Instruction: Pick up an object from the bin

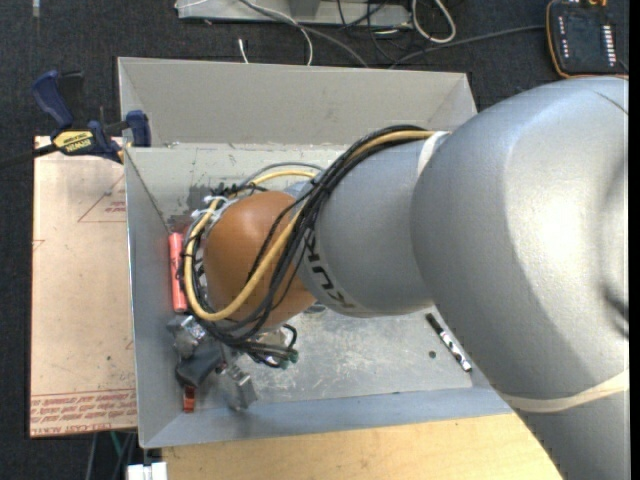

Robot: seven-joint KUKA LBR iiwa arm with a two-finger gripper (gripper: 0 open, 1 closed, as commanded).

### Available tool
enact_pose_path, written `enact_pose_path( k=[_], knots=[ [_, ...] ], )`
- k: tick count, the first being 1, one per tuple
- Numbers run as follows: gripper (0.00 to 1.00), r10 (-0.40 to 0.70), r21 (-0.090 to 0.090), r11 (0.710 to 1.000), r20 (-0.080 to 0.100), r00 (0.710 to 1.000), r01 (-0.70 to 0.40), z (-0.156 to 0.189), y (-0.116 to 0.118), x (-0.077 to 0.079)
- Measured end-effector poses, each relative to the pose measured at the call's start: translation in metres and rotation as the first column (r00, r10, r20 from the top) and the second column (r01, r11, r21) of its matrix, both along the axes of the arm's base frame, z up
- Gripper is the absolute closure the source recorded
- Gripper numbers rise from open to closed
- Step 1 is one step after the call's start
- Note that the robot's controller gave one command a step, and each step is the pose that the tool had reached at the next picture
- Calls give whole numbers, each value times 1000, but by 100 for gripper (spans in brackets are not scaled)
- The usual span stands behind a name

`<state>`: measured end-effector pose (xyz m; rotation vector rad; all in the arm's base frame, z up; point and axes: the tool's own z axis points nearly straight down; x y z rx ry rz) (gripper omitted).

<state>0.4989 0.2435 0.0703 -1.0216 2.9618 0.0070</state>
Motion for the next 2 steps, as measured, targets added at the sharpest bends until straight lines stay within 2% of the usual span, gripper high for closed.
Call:
enact_pose_path(
  k=[1,2],
  knots=[
    [100,275,1,961,-11,961,-275,-1,-2,12],
    [100,274,1,962,-11,962,-274,-1,-2,12]
  ],
)
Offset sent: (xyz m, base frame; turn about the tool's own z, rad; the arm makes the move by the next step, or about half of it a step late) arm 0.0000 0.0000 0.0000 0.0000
